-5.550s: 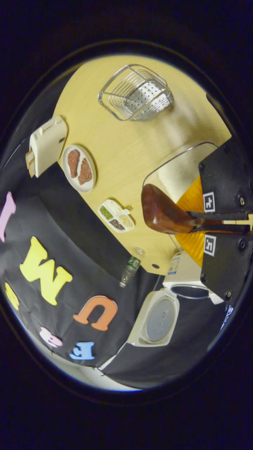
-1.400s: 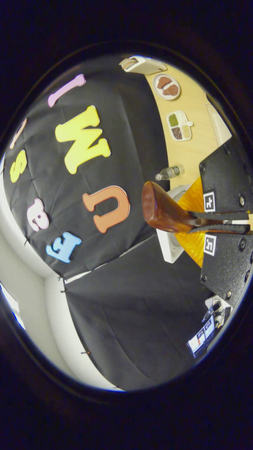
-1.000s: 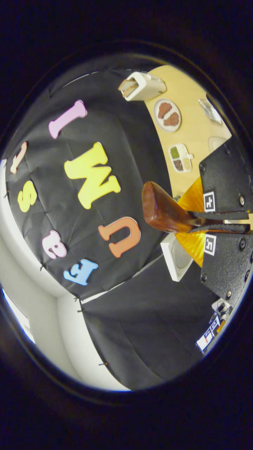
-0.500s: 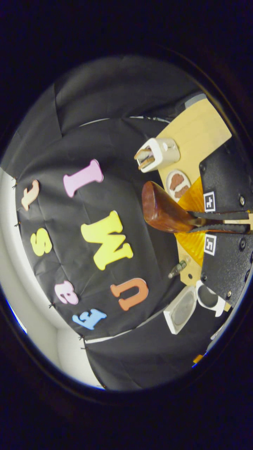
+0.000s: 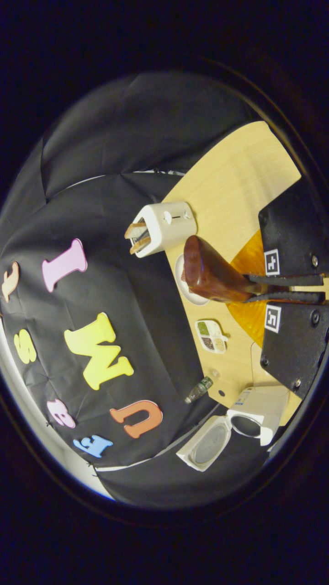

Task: Close the left gripper, press the button to open the rice cooker; take a wooden spoon from the chopstick holder with the right hand, scoop a spoonful of rice and pour it into the rice cooker, then put the wooden spoon back into the chopstick holder.

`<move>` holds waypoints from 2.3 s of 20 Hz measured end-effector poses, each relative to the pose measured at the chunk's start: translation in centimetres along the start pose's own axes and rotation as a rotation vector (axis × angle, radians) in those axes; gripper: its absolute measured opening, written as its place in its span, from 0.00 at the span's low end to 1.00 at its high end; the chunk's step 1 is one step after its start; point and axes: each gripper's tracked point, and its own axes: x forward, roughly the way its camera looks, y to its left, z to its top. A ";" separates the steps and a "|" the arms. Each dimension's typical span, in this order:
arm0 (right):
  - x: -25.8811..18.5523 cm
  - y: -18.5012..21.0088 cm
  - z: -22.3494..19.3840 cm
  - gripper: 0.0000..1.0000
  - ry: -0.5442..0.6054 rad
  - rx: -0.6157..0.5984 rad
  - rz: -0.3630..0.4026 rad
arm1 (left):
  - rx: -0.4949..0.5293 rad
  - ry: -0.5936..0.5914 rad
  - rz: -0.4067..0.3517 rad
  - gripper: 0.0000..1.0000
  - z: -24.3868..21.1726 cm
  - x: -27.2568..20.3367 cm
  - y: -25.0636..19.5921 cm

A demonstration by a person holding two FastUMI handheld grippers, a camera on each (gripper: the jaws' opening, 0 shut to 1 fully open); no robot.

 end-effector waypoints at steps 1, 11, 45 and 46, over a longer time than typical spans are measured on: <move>0.9 -0.1 -0.8 0.10 0.013 -0.001 0.004 | 0.009 0.012 0.007 0.94 -0.2 0.0 -0.1; 5.1 -1.6 -6.4 0.18 0.082 -0.042 -0.004 | 0.022 0.042 0.079 0.94 0.3 2.4 1.2; -17.1 5.4 3.7 0.96 -0.222 -0.297 -0.130 | -0.083 0.412 0.135 0.96 1.4 30.6 19.2; -17.2 5.8 3.5 0.97 -0.226 -0.297 -0.126 | -0.090 0.428 0.132 0.96 1.3 30.5 19.1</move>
